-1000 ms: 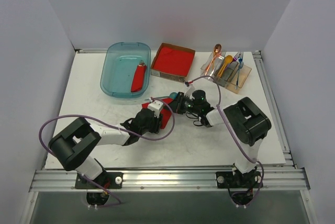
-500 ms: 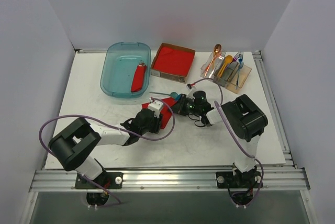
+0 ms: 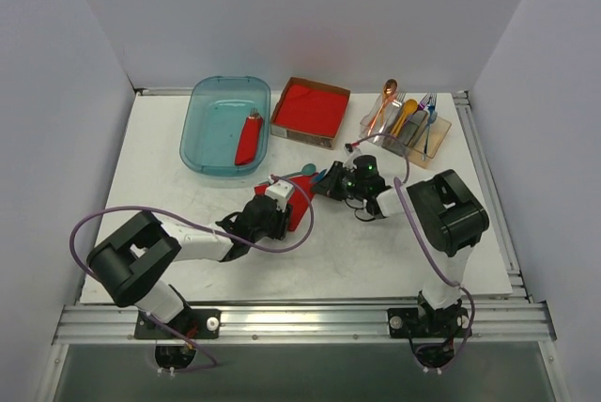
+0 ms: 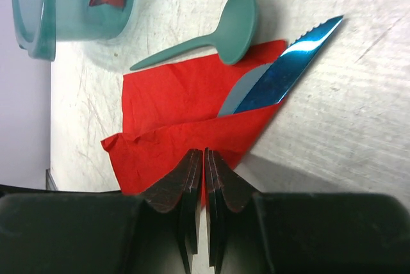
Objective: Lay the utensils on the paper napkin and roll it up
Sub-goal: Roll the napkin at the center of the board.
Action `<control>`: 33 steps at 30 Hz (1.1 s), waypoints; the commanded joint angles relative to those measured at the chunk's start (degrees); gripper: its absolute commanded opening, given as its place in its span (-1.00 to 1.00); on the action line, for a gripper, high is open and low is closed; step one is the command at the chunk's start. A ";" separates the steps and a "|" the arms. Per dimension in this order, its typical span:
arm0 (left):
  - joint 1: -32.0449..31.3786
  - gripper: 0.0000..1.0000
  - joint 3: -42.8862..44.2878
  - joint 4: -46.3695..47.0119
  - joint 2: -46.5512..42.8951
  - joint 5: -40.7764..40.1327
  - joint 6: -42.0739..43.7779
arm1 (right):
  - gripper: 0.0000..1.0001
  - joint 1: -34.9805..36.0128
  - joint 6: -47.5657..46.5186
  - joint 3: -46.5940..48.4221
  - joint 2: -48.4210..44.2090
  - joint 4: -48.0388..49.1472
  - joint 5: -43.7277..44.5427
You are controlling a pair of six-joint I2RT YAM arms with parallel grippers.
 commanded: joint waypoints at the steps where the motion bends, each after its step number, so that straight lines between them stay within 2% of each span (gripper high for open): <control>1: -0.19 -0.03 0.52 -2.02 -1.34 0.13 0.83 | -0.83 -1.13 -1.43 2.76 -3.35 -1.85 1.19; 13: -0.37 -0.03 0.17 -1.94 -1.52 0.39 0.83 | -0.84 -1.66 -3.36 6.54 -1.95 -7.30 4.27; 22: -0.37 -0.03 -0.35 -1.23 -1.61 0.92 0.83 | -0.86 -2.80 -3.28 7.24 2.89 -11.79 6.73; 30: -0.81 -0.04 -0.62 -0.97 -1.69 1.01 0.66 | -0.84 -2.89 -4.33 7.59 -2.20 -14.24 7.70; 33: -0.90 -0.04 -1.41 -1.06 -2.75 0.75 0.39 | -0.69 -2.89 -4.77 9.43 -3.87 -15.99 7.26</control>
